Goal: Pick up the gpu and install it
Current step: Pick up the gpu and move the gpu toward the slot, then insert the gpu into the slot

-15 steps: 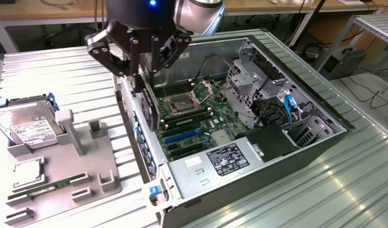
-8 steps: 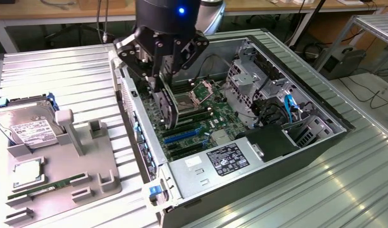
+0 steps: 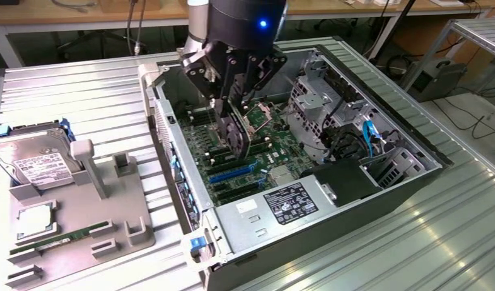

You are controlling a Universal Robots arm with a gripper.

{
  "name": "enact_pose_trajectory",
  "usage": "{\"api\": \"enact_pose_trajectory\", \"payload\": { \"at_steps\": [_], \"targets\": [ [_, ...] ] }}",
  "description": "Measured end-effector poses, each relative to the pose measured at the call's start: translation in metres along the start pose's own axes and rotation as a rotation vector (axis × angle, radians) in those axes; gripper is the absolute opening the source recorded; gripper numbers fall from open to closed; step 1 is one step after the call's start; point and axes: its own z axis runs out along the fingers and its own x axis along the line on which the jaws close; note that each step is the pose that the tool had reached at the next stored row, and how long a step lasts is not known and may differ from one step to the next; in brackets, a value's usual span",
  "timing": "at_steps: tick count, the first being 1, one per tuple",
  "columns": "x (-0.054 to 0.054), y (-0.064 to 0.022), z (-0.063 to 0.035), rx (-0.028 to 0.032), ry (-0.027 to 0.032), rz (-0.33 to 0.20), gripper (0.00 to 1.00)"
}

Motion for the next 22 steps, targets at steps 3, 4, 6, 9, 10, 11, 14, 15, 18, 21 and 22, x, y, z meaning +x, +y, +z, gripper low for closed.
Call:
{"api": "enact_pose_trajectory", "payload": {
  "at_steps": [3,4,6,9,10,11,14,15,18,21,22],
  "targets": [
    [-0.014,0.0026,0.0059,0.0024,0.0001,0.0,0.26],
    [-0.02,0.0039,0.0085,0.0031,0.0,0.0,0.26],
    [-0.028,0.0055,0.0118,0.0043,0.0001,0.0,0.26],
    [-0.043,0.0085,0.0181,0.0062,0.0002,0.0,0.26],
    [-0.049,0.0097,0.0206,0.0067,0.0003,0.0,0.26],
    [-0.055,0.0107,0.0231,0.0069,0.0003,0.0,0.26],
    [-0.069,0.0122,0.0272,0.007,0.005,0.0,0.26],
    [-0.074,0.0123,0.0278,0.0068,0.0107,0.001,0.26],
    [-0.075,0.0125,0.0279,0.0068,0.0123,0.001,0.26],
    [-0.075,0.0125,0.0279,0.0068,0.0123,0.002,0.26],
    [-0.075,0.0125,0.0279,0.0068,0.0122,0.002,0.26]
  ]
}}
